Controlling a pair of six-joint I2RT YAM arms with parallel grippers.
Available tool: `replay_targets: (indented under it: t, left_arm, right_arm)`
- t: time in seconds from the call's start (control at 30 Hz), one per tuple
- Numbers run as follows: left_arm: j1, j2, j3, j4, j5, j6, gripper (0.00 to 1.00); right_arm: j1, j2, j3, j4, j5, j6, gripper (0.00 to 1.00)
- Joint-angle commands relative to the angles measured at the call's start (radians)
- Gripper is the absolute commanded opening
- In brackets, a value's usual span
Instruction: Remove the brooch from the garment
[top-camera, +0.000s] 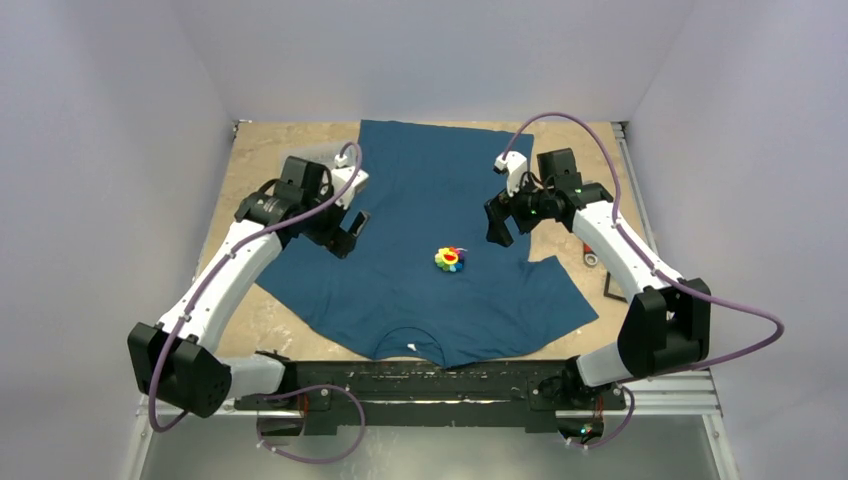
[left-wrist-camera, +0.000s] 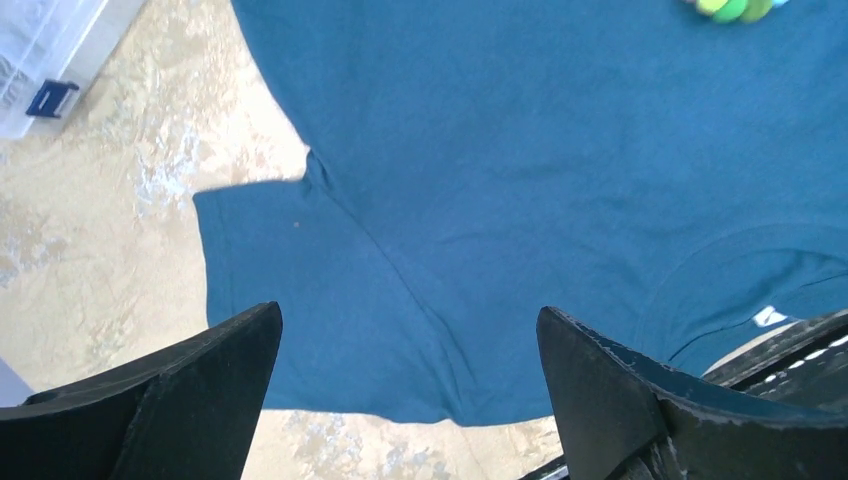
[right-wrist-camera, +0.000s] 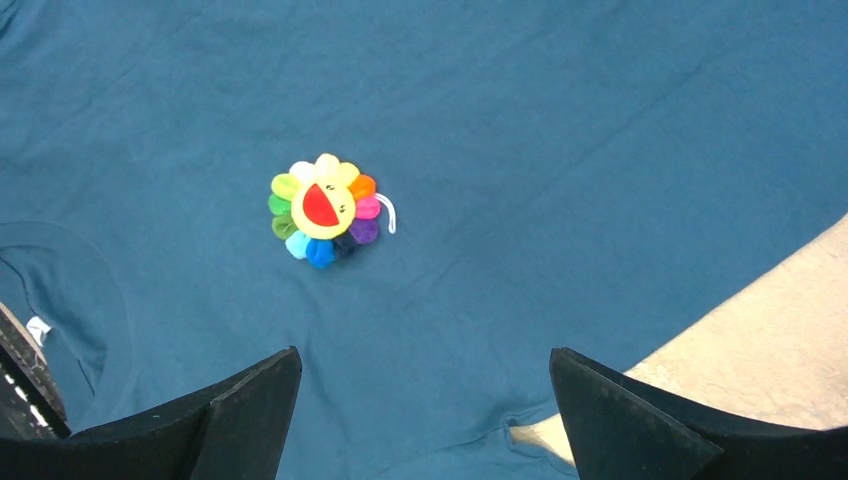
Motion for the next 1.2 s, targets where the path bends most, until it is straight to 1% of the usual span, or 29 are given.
replay_targets:
  t: [0.0,0.1,0.2,0.27,0.33,0.4,0.47,0.57,0.67,0.77,0.93,1.17]
  left_arm:
    - [-0.008,0.060,0.131,0.006,0.094,-0.095,1.00]
    - [-0.008,0.094,0.178,-0.019,0.207,-0.200,1.00]
    - [0.014,0.119,0.190,-0.018,0.283,-0.307,1.00]
    - [0.069,0.135,0.197,-0.027,0.332,-0.347,1.00]
    - [0.157,0.148,0.203,-0.030,0.408,-0.386,1.00]
    - [0.228,0.157,0.215,-0.041,0.447,-0.404,1.00]
    - [0.258,0.161,0.238,-0.070,0.436,-0.381,1.00]
    - [0.262,0.163,0.255,-0.110,0.379,-0.356,1.00]
    - [0.260,0.143,0.236,-0.105,0.356,-0.341,1.00]
    - [0.262,0.125,0.218,-0.106,0.354,-0.336,1.00]
    - [0.262,0.102,0.192,-0.105,0.350,-0.327,1.00]
    - [0.261,0.090,0.183,-0.095,0.369,-0.304,1.00]
  right_arm:
    - [0.027,0.007,0.013,0.051,-0.060,0.040,0.99]
    - [0.086,0.026,0.016,0.094,-0.001,0.047,0.98]
    - [0.179,0.047,0.020,0.125,0.099,0.012,0.92]
    - [0.239,0.053,0.008,0.160,0.175,-0.007,0.90]
    - [0.290,0.055,-0.013,0.204,0.232,-0.011,0.88]
    - [0.334,0.064,-0.029,0.232,0.273,-0.003,0.87]
    - [0.375,0.076,-0.045,0.257,0.311,0.013,0.85]
    - [0.421,0.101,-0.061,0.286,0.341,0.033,0.82]
    - [0.451,0.163,-0.045,0.272,0.337,0.054,0.79]
    - [0.469,0.224,-0.012,0.252,0.342,0.072,0.73]
    - [0.486,0.244,-0.024,0.276,0.345,0.072,0.67]
    - [0.491,0.273,-0.061,0.272,0.402,0.054,0.65]
